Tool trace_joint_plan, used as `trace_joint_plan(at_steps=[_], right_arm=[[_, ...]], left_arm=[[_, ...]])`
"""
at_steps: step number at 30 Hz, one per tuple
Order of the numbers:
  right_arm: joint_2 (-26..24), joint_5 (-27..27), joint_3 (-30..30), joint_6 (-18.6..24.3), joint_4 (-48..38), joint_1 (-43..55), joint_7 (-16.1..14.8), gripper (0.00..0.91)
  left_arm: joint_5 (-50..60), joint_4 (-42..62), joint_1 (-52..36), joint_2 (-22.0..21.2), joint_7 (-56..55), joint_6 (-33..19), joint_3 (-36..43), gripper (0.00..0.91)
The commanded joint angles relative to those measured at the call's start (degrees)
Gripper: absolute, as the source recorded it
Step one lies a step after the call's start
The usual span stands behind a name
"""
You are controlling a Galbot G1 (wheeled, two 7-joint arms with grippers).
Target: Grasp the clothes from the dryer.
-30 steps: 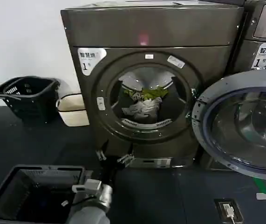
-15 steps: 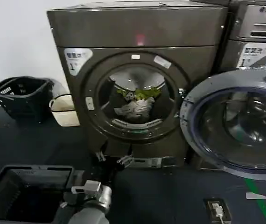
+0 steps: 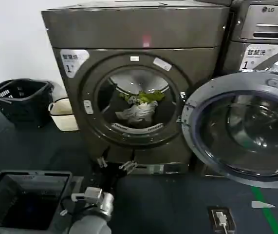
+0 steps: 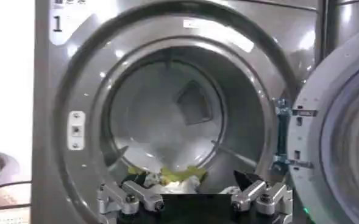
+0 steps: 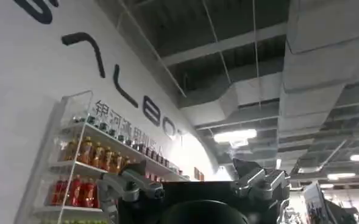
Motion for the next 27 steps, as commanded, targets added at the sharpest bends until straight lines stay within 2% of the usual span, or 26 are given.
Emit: trace_joint_plan(at_steps=[1,8,12,27], right_arm=[[-0.1,0.0,0.0,0.0,-0.1,0.1,0.0,0.907],[-0.1,-0.1,-0.5,0.1,0.2,0.3,-0.2,0.907],[-0.1,-0.4,-1.0,2.2,0.3,0.3,-1.3,0.907],[0.0,-1.7,-2.1,4.6,0.2,0.2,-2.4,0.907]], left_arm=[[0.1,0.1,-0.2,-0.1,0.0,0.0,-0.1,0.907],[0.0,-0.1,-0.2,0.1,-0.1,0.0,-0.3,0.907],[1.3,0.0,-0.2,0.0,-1.3,-0.7,-1.2,0.907],[1.2,-0.4,0.2,0.0,-1.3,-0.6,-2.5,0.907]])
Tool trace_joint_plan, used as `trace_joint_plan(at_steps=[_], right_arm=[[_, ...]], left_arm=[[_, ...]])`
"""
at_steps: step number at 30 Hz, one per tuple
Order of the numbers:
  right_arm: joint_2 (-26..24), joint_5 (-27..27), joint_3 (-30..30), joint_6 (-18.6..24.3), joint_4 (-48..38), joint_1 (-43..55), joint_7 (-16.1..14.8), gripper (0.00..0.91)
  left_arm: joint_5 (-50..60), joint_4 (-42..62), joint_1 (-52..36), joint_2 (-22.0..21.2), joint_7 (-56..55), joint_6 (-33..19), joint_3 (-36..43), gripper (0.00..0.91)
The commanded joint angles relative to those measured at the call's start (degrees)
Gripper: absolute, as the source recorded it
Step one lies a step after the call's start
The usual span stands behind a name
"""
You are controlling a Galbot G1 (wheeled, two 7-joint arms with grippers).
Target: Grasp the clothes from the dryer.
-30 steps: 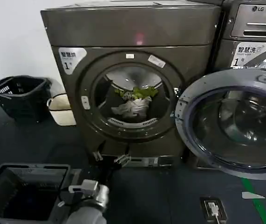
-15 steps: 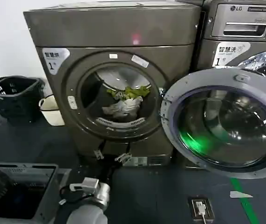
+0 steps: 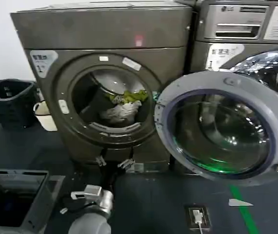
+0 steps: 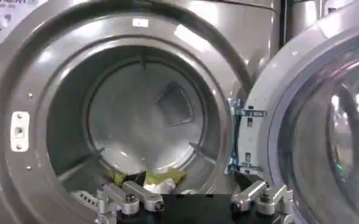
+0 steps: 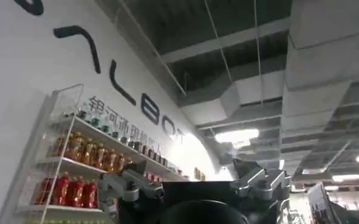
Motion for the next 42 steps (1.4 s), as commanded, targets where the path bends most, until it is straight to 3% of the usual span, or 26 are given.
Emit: trace_joint_plan(at_steps=[1,42], right_arm=[[0.0,-0.5,0.0,1.5,-0.1,0.0,-0.3,0.907],[-1.5,-0.7,-1.2,2.6,0.3,0.4,-0.7,0.907]], left_arm=[[0.2,-0.1,-0.1,-0.2,0.0,-0.1,-0.3,0.907],[-0.6,0.1,-0.5,-0.2,0.2,0.5,-0.9,0.907]])
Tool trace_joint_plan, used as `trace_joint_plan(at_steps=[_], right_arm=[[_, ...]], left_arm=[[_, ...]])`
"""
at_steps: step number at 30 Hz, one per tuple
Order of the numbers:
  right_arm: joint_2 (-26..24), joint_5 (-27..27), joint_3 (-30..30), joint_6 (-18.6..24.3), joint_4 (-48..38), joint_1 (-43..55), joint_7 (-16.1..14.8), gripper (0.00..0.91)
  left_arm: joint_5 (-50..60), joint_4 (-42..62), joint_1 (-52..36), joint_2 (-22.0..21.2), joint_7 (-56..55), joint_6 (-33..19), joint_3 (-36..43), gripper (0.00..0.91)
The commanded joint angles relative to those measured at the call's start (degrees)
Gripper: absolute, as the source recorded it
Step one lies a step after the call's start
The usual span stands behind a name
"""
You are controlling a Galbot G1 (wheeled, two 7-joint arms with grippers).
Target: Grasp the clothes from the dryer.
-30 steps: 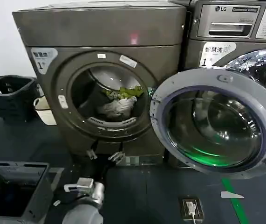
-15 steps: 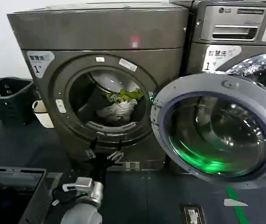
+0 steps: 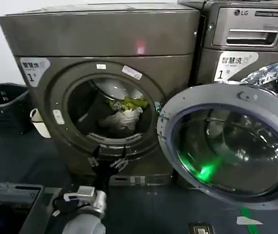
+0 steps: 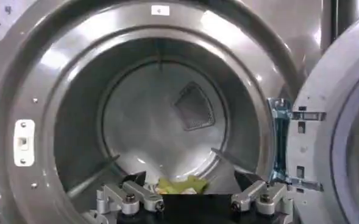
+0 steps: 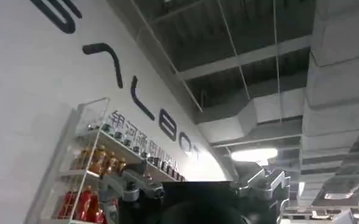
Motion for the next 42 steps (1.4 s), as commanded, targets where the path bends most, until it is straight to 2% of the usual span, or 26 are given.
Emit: trace_joint_plan(at_steps=[1,42], right_arm=[[-0.1,0.0,-0.2,0.0,0.1,0.1,-0.1,0.907],[1.1,-0.1,-1.5,0.0,1.2,1.2,-0.9,0.907]], left_arm=[[0.0,0.3,-0.1,-0.1,0.0,0.1,0.1,0.907],[-0.6,-0.3,0.4,0.1,-0.1,0.0,-0.4,0.907]])
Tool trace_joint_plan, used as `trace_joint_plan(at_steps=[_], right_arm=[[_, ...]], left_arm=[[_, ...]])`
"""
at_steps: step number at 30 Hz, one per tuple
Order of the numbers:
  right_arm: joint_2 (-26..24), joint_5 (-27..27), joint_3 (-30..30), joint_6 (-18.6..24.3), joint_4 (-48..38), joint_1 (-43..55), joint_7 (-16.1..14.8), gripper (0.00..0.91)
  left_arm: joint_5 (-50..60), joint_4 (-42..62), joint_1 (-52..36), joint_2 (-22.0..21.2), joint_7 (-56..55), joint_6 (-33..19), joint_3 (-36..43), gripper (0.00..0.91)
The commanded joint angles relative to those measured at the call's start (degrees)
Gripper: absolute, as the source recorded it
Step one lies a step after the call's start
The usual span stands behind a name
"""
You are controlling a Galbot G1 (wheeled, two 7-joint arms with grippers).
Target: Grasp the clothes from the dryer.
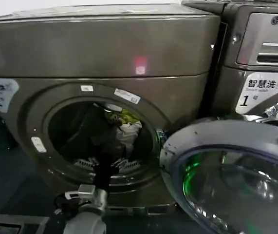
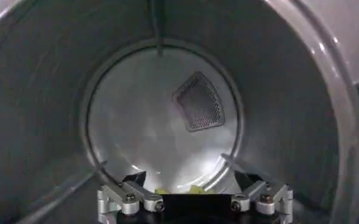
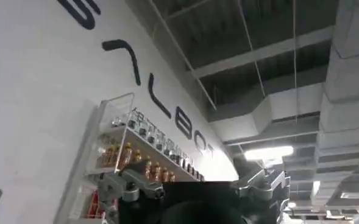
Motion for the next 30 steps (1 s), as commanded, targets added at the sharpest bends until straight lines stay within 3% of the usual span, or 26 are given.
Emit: trace_joint_plan(at_steps=[1,8,13,18,22,26,30], right_arm=[[0.1,0.0,0.1,0.0,0.0,0.0,-0.1,0.907],[0.4,0.3,0.1,-0.3,0.9,-0.1,-0.3,0.907],[0.5,-1.3,0.6,-2.0,1.0,-0.4,-1.6,0.907],[0.3,-4.3,1.5,-4.0,1.3,-0.8,-2.5,0.907],[0.1,-5.4,2.1,-5.6,1.4,-0.9,-1.6,0.907],[0.1,-5.5,2.4,-5.5,1.3,-0.8,-1.5,0.907],[0.7,-5.3,1.1,-5.4,2.3,0.5,-1.3,0.907]], left_arm=[[-0.1,-0.1,0.0,0.2,0.0,0.1,0.0,0.907],[-0.2,0.6,-0.4,0.1,0.0,0.0,-0.3,0.907],[-1.0,5.6,-6.2,-0.1,0.0,-0.2,-1.6,0.907],[-3.0,18.3,-18.9,-0.4,-0.1,-0.2,-2.6,0.907],[-2.8,29.6,-30.1,-0.2,-1.0,-1.9,-2.0,0.907],[-2.0,43.2,-40.2,0.7,-1.0,-3.3,-2.2,0.907],[2.7,60.7,-53.2,0.5,2.9,-1.1,-2.0,0.907]])
